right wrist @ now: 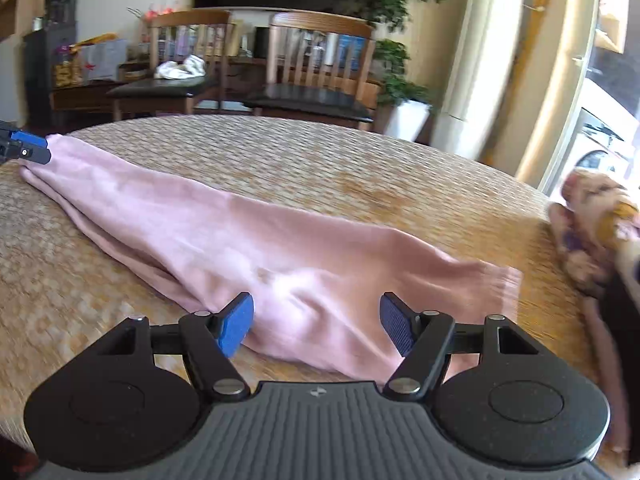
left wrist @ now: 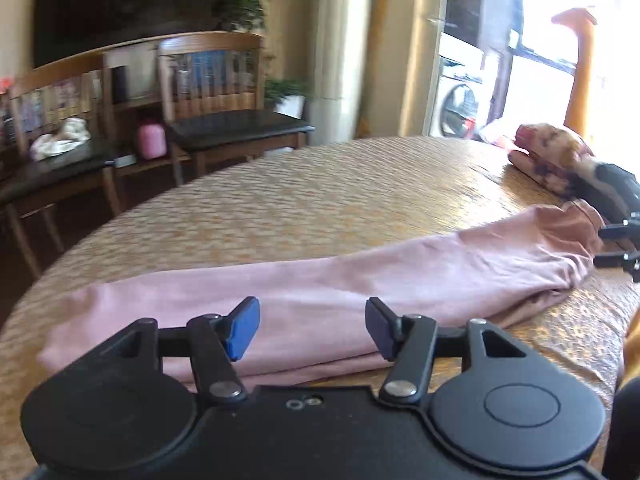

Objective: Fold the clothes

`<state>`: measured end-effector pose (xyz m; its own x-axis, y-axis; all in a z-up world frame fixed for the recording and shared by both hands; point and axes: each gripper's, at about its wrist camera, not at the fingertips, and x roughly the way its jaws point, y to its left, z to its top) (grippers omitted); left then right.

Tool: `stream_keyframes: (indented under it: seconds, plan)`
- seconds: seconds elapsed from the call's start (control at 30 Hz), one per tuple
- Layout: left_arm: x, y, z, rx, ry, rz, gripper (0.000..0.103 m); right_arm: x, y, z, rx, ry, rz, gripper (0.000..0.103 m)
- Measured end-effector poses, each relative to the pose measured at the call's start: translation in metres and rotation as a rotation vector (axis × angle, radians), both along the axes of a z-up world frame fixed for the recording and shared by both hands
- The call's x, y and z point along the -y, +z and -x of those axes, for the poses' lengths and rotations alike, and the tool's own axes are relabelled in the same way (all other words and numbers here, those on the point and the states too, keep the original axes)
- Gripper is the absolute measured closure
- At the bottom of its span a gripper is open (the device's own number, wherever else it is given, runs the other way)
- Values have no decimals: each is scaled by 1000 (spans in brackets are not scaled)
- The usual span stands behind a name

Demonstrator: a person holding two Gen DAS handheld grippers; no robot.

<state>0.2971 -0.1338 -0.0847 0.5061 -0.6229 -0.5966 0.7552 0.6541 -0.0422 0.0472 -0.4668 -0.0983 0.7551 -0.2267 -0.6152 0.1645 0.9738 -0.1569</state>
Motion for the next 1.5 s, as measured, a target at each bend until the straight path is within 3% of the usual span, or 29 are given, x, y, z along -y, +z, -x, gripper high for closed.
stream_keyframes:
  seconds: [0.17,0.3,0.43,0.77,0.93,1.0,1.03,1.2,1.37,1.5]
  plan:
    - [63,-20,17,-31,-129,-24,0,57,-5,34,-48,-44,2,34]
    - [92,-32,28,-35,-163,-69,0,103,-11,34,-50,-30,-27,34]
    - [106,-48,24,-71,-137,-147,0,135,-21,18,-80,84,-123,34]
    - [115,-47,21,-74,-75,-175,0,169,-20,-14,-135,410,-259,34]
    - [118,-45,22,-77,-63,-180,0,173,-26,-24,-185,463,-282,61]
    - [118,-46,22,-77,-65,-180,0,178,-32,-24,-199,475,-343,84]
    - [118,-46,22,-75,-68,-180,0,179,-33,-22,-201,480,-370,89]
    - [118,-45,22,-73,-93,-194,0,188,-18,-1,-240,484,-330,93]
    - [123,-44,39,-61,-236,-222,0,206,-27,19,-324,394,-363,94]
    - [120,-43,46,-72,-281,-231,0,211,-27,28,-294,352,-411,92]
